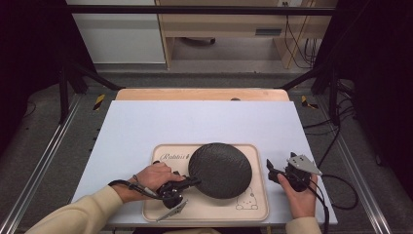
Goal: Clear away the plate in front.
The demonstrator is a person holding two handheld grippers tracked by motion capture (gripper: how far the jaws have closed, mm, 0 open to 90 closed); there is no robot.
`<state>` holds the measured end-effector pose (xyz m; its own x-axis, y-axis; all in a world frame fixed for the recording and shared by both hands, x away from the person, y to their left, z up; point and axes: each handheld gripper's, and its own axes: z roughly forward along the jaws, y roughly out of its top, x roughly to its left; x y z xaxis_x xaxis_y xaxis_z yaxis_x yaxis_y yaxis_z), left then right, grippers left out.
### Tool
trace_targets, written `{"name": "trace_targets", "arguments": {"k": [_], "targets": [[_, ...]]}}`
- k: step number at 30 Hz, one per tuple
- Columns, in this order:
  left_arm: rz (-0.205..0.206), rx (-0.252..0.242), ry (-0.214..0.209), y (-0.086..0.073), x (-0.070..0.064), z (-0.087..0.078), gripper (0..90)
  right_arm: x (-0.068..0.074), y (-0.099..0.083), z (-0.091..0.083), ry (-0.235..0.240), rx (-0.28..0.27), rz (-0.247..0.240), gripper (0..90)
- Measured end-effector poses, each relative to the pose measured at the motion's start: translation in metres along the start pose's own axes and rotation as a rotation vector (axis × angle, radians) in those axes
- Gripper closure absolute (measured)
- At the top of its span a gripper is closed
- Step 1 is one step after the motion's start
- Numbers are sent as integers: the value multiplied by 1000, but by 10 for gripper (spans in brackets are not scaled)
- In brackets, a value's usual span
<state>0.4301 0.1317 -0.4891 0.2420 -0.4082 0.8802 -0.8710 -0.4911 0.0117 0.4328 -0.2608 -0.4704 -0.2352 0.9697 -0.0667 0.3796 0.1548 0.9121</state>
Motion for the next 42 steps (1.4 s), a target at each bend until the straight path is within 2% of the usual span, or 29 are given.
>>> {"name": "trace_targets", "arguments": {"k": [3, 5, 9, 12, 13, 14, 17, 21, 22, 23, 24, 25, 27, 28, 29, 30, 33, 42], "targets": [[7, -2, -14, -1, 0, 0, 855, 1, 0, 0, 0, 1, 1, 105], [-4, 7, -19, -4, 3, -2, 848, 0, 0, 0, -1, 0, 0, 105], [-3, 25, -18, -10, 1, -3, 781, 1, 0, 0, 3, 1, 0, 105], [22, 34, -48, -10, -5, -1, 774, 1, 0, 1, 5, 3, -2, 105], [46, 41, -56, -9, -6, -1, 774, 1, 0, 1, 5, 3, -2, 105], [36, 26, -54, -7, -7, -1, 787, 1, 0, 1, 5, 4, 0, 105], [61, 37, -53, -6, -4, -2, 762, 1, 0, 1, 6, 5, 0, 105], [30, 22, -43, -8, -5, -2, 719, 1, 0, 1, 6, 4, -3, 105], [64, 46, -42, -8, -2, -3, 702, 1, 0, 1, 7, 5, -1, 105], [44, 32, -40, -10, -4, -2, 693, 1, 0, 1, 7, 6, 0, 105], [58, 53, -42, -11, -2, -3, 680, 1, 0, 1, 7, 6, -1, 105], [36, 41, -33, -13, -3, -2, 658, 1, 0, 1, 7, 6, 0, 105], [26, 52, -28, -16, -3, -3, 604, 2, 0, 1, 10, 6, 2, 105], [21, 54, -26, -18, -3, -4, 597, 2, 0, 1, 9, 6, 2, 104], [45, 75, -29, -20, -1, -6, 596, 2, 0, 1, 9, 6, 2, 104], [20, 63, -24, -22, -3, -6, 595, 1, 0, 1, 8, 6, 0, 104], [24, 84, -26, -28, -3, -8, 595, 2, 0, 1, 9, 6, 0, 104], [-2, 108, -16, -37, -7, -13, 563, 2, 0, 1, 10, 7, -5, 104]]}}
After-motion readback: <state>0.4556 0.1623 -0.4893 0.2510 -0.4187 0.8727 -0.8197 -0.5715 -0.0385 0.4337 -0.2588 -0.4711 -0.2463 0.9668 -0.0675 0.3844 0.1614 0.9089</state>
